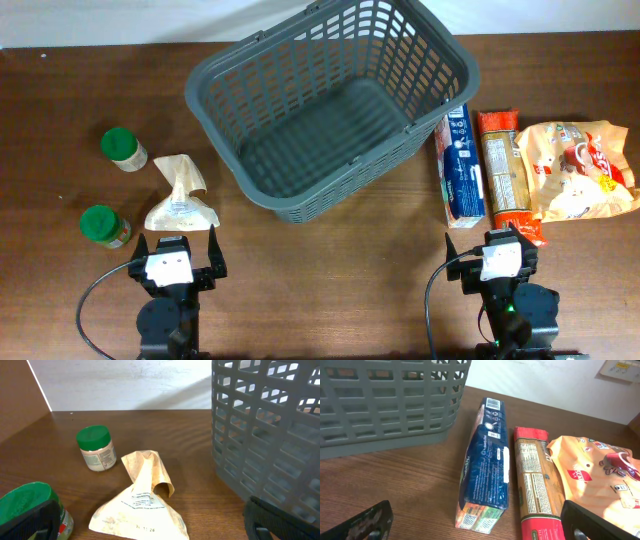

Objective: Pack container
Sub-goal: 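Reach both grippers toward the rim of the grey basket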

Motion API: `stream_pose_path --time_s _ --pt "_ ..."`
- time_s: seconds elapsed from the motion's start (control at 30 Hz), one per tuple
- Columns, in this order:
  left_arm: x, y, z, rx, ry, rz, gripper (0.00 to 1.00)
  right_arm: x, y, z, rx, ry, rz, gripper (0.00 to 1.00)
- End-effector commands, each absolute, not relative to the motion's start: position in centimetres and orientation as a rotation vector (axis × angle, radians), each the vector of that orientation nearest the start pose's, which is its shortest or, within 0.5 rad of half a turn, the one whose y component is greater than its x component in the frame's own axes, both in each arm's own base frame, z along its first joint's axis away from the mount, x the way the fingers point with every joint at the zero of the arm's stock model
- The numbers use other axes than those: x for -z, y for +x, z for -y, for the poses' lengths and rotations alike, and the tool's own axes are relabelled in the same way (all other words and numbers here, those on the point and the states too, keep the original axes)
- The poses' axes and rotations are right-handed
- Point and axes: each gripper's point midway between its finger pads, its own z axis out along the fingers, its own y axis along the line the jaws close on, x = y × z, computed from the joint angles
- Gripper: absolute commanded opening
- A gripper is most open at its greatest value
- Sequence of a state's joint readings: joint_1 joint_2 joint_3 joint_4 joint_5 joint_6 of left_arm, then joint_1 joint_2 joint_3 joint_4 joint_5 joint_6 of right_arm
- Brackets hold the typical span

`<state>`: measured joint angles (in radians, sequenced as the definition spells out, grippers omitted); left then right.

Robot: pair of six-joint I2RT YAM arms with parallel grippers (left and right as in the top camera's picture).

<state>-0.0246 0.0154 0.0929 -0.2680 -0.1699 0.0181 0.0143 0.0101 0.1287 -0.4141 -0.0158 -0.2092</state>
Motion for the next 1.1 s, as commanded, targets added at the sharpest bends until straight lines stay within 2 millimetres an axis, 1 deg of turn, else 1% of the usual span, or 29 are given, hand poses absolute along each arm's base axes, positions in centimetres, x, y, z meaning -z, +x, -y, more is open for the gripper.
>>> stream_pose_path --time_s 0.0,0.33,0.4,0.47,0.5,0.57,0.6,0.63,0.7,0.77,0.8,0.83,0.87,0.9,0.93,1.0,1.07 --pt "-14.9 23.5 -2.7 -0.164 -0.092 -1.755 0.99 -13.1 22.7 -0.5 0.117 -0.21 -1.856 0.99" --pt "-14.9 23.5 -2.6 -0.164 -0.092 -1.755 0.99 -13.1 22.7 -0.5 0.117 -0.21 -1.856 0.99" --pt "-14.9 23.5 -2.3 -0.147 -0.078 -1.757 0.99 -13.1 22.7 -0.5 0.116 -0.21 -1.856 0.99" --pt "-14.8 23.6 -1.9 -0.125 -0.06 -1.762 0.99 -13.0 22.6 -1.1 0.084 -0.233 -1.86 0.99" --pt "-14.7 23.6 -1.7 -0.116 -0.053 -1.763 0.99 -13.0 22.6 -1.7 0.051 -0.257 -1.856 0.99" --pt "-14.9 23.7 -0.6 -0.026 -0.041 -1.757 0.99 -13.0 22.5 -2.5 0.008 -0.288 -1.85 0.99" --pt "-15.2 23.8 0.7 0.088 -0.041 -1.746 0.99 -13.1 22.4 -3.2 -0.03 -0.316 -1.842 0.99" --pt "-15.6 23.7 1.2 0.13 -0.045 -1.738 0.99 -13.3 22.3 -3.7 -0.055 -0.334 -1.835 0.99" --pt "-17.5 23.5 1.6 0.187 -0.069 -1.699 0.99 -14.5 21.9 -4.2 -0.085 -0.356 -1.822 0.99" --pt "-21.1 22.9 1.4 0.186 -0.078 -1.635 0.99 -17.0 20.9 -4.2 -0.085 -0.356 -1.821 0.99" --pt "-24.2 22.1 1.3 0.191 -0.078 -1.592 0.99 -18.8 20.2 -4.2 -0.089 -0.351 -1.827 0.99" --pt "-26.1 21.5 1.3 0.204 -0.089 -1.581 0.99 -20.0 19.7 -3.9 -0.109 -0.292 -1.858 0.99" --pt "-27.5 20.9 1.3 0.211 -0.098 -1.585 0.99 -21.0 19.3 -3.6 -0.132 -0.229 -1.893 0.99" --pt "-29.7 20.0 1.3 0.211 -0.104 -1.634 0.99 -22.6 18.4 -3.4 -0.167 -0.168 -1.982 0.99" --pt "-30.6 19.8 1.3 0.21 -0.107 -1.669 0.99 -23.3 18.1 -3.4 -0.178 -0.154 -2.021 0.99" --pt "-32.8 19.3 1.5 0.213 -0.109 -1.808 0.99 -25.8 17.6 -3.4 -0.196 -0.137 -2.148 0.99" --pt "-34.1 19.5 1.8 0.22 -0.097 -1.885 0.99 -28.3 18.0 -3.5 -0.208 -0.137 -2.207 0.99"
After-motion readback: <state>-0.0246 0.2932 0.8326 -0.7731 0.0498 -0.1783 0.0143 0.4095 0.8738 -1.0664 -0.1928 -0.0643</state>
